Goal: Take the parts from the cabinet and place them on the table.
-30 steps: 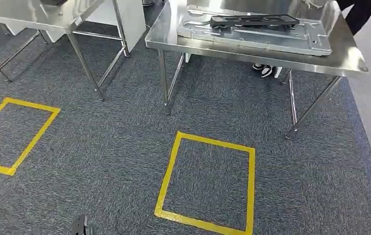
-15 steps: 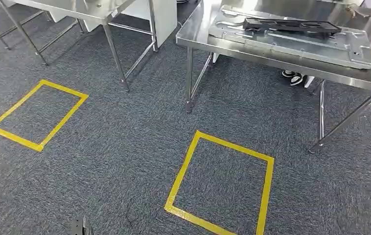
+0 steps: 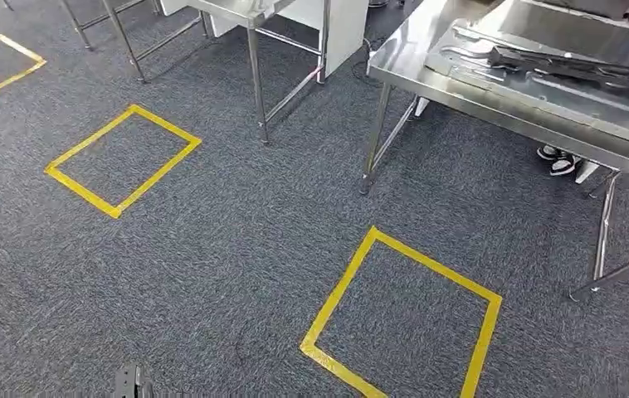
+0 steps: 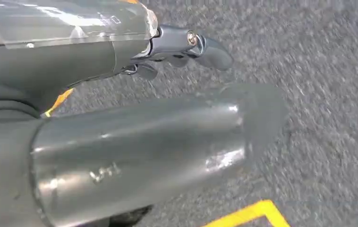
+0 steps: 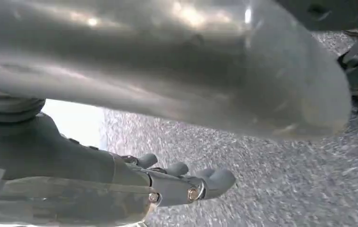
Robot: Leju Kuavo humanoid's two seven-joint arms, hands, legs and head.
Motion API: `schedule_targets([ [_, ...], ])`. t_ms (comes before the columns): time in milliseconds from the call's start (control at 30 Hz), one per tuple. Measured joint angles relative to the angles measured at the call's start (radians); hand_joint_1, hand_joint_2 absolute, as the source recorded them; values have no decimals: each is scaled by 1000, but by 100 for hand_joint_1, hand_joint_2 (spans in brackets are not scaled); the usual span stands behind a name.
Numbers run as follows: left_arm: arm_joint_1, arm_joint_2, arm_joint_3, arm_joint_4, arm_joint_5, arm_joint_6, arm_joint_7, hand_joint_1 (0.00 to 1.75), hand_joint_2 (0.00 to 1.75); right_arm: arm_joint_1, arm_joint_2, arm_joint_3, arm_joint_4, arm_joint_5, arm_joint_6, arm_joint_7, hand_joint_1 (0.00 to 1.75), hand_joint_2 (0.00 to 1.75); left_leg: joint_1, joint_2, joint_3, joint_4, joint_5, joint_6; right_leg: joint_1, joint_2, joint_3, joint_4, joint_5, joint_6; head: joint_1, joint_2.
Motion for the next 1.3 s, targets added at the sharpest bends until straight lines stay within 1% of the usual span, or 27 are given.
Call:
schedule_targets([
  [33, 1, 0, -1, 0, -1, -3, 2, 0, 0, 1, 1, 0, 0, 0, 1, 2, 0, 0, 0, -11, -1, -3, 3, 5, -4, 56, -4, 22, -22, 3, 0, 0],
  [67, -2, 2, -3, 0, -2, -5, 3, 0, 0, 3, 5, 1, 0, 1, 0, 2, 0, 0, -1, -22, -5, -3, 6, 12, -5, 95, -33, 83, -63, 0, 0, 0],
  [133, -4, 2, -9, 0, -3, -8, 3, 0, 0, 6, 10, 1, 0, 2, 0, 4, 0, 0, -6, -48, -10, -3, 10, 18, 0, 124, -111, 235, -130, -5, 0, 0],
  [167, -3, 2, -11, 0, -3, -9, 3, 0, 0, 6, 10, 1, 0, 3, 0, 4, 0, 0, -10, -62, -11, -3, 10, 19, 2, 126, -139, 284, -138, -8, 0, 0],
  [200, 0, 2, -11, 0, -3, -9, 3, 0, 0, 7, 10, 1, 0, 3, 0, 5, 0, 0, -13, -78, -10, -3, 11, 21, 4, 127, -149, 292, -122, -12, 0, 0],
  [267, 1, 2, -13, 0, 1, -10, 3, 0, 0, 7, 10, 1, 0, 6, 1, 5, 0, 0, -19, -110, -6, -3, 11, 22, 12, 138, -109, 183, -32, -29, 0, 0],
  [300, 1, 2, -14, 0, 3, -10, 3, 0, 0, 7, 10, 1, 0, 6, 0, 5, 0, 0, -21, -124, -3, -3, 11, 22, 18, 156, -72, 95, 17, -41, 0, 0],
  [333, 2, -1, -15, 1, 4, -10, 3, 0, 0, 9, 10, 1, 0, 7, 0, 5, 0, 0, -16, -132, -5, -3, 12, 21, 21, 207, -51, 38, 30, -56, 0, 0],
  [367, -1, 0, -16, 0, 4, -10, 3, 0, 0, 10, 11, 1, 1, 7, 0, 4, 0, 0, -22, -142, -10, 0, 13, 17, 19, 217, -46, 22, 27, -61, 0, 0],
  [467, 3, 0, -16, 0, 5, -10, 3, 0, 0, -1, 12, 1, 0, 8, 0, 3, 0, 0, -9, -172, -18, -7, 22, -3, 27, 193, -40, 9, 26, -62, 0, 0],
  [500, 5, 5, -16, 0, 5, -10, 3, 0, 0, -1, 12, 1, 0, 8, 0, 3, 0, 0, -19, -173, -19, -9, 23, -9, 14, 180, -30, -11, 36, -65, 0, 0],
  [533, 7, 6, -16, 0, 5, -10, 3, 0, 0, 0, 12, 1, 0, 8, 0, 3, 0, 0, -19, -121, -20, 5, 13, -11, 13, 165, -20, -26, 41, -62, 0, 0],
  [567, 4, 6, -16, 0, 6, -10, 3, 0, 0, 5, 12, 1, 0, 8, 1, 2, 0, 0, -18, -78, -43, 52, -24, -17, 12, 148, -15, -31, 42, -67, 0, 0],
  [600, 1, 5, -16, 0, 6, -11, 3, 0, 0, 8, 12, 1, 1, 8, 2, 3, 0, 0, -12, -61, -78, 123, -63, -24, 12, 131, -15, -30, 41, -68, 0, 0],
  [667, 1, 5, -16, 0, 6, -11, 3, 0, 0, 10, 10, 1, 1, 9, 5, 2, 0, 0, -1, -49, -139, 248, -112, -38, 13, 102, -15, -29, 38, -69, 0, 0],
  [833, 3, 5, -16, 0, 6, -10, 3, 0, 0, 10, 8, 1, 1, 10, 5, 3, 0, 0, 3, -47, -148, 267, -112, -42, 12, 93, -16, -28, 37, -68, 0, 0],
  [867, 6, 7, -16, 0, 7, -10, 3, 0, 0, 9, 8, 2, 1, 10, 6, 2, 0, 0, 9, -41, -126, 229, -75, -50, 9, 73, -16, -24, 33, -64, 0, 0],
  [900, 5, 10, -16, 0, 6, -10, 3, 0, 0, 8, 8, 2, 1, 10, 11, 2, 0, 0, 13, -3, -27, 54, 7, -55, 3, 46, -13, -11, 22, -50, 0, 0],
  [933, -2, 10, -16, 0, 6, -10, 3, 0, 0, 9, 8, 2, 1, 11, 11, 2, 0, 0, 3, 28, -2, 0, 5, -32, 12, 20, -12, -1, 10, -32, 0, 0],
  [1000, 2, 10, -16, 0, 7, -10, 5, 0, 0, -2, 8, 2, 1, 14, 15, 2, 0, 0, -2, 10, -14, 0, 6, -20, 11, 5, -5, -6, 13, -22, 0, 0],
  [1033, 2, 11, -16, 0, 7, -9, 5, 0, 0, -6, 8, 2, 0, 15, 16, 2, 0, 0, 3, -3, -5, -8, 11, -9, 8, -3, -1, -8, 10, -15, 0, 0],
  [1067, 3, 11, -16, 0, 7, -9, 5, 0, 0, -4, 9, 2, 0, 15, 18, 2, 0, 0, 7, -13, -3, -16, 17, -2, 3, 43, 1, 3, -3, -6, 0, 0],
  [1100, 0, 11, -17, 0, 7, -9, 5, 0, 0, -1, 10, 2, 0, 15, 18, 2, 0, 0, 7, -23, -4, -18, 21, 6, 1, 93, -19, 44, -40, -8, 0, 0],
  [1133, -3, 11, -17, 0, 7, -9, 5, 0, 0, 2, 16, 2, 0, 15, 18, 1, 0, 0, 7, -34, -8, -18, 24, 10, 1, 114, -53, 113, -82, -10, 0, 0],
  [1200, -5, 11, -17, 0, 7, -9, 5, 0, 0, 4, 19, 2, 0, 16, 18, 2, 0, 0, 2, -59, -11, -17, 25, 12, 4, 128, -126, 260, -142, -11, 0, 0],
  [1233, -3, 11, -17, 0, 7, -9, 6, 0, 0, 5, 20, 2, 0, 16, 18, 1, 0, 0, -1, -75, -12, -16, 26, 13, 4, 130, -148, 298, -140, -13, 0, 0],
  [1300, 0, 11, -17, 0, 7, -9, 6, 0, 0, 6, 20, 3, 0, 16, 18, 1, 0, 0, -4, -105, -11, -14, 26, 13, 4, 135, -125, 231, -71, -21, 0, 0],
])
